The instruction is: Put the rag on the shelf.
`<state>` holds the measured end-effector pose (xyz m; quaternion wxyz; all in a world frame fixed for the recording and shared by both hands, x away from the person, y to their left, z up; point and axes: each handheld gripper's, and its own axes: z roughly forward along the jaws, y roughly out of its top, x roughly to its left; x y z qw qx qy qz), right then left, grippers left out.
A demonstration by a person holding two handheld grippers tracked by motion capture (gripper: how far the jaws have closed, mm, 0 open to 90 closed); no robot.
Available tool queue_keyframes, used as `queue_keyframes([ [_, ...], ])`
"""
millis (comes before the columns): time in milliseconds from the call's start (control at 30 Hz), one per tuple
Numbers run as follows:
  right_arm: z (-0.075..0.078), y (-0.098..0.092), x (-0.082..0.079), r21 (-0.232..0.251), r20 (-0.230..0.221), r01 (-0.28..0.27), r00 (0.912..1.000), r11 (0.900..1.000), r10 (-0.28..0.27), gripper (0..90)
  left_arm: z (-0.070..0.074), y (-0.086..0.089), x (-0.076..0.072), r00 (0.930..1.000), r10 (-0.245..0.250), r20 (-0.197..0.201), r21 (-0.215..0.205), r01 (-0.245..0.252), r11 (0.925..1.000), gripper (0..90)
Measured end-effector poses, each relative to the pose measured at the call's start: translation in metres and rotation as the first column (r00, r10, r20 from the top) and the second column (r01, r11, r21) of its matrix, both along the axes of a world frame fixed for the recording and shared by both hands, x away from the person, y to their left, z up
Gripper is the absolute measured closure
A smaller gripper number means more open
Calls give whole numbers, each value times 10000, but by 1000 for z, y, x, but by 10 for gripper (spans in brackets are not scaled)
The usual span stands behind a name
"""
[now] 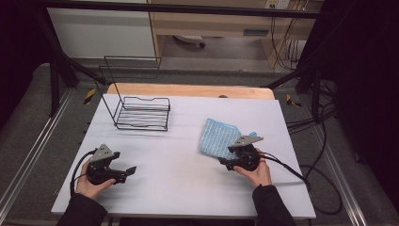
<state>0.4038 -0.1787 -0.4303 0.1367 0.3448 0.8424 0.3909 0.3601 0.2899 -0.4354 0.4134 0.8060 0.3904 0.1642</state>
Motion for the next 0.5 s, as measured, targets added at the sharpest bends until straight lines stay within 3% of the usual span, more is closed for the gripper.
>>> queue_keyframes([
  [233, -11, 13, 9, -489, 88, -265, 9996, 9985, 270, 597, 0, 0, 0, 10000, 4, 11, 4, -4, 10000, 90],
  [500, -17, 14, 10, -1148, 717, -321, 9966, 9929, 405, 795, 0, -1, 0, 10000, -4, 17, 68, 4, 10000, 93],
])
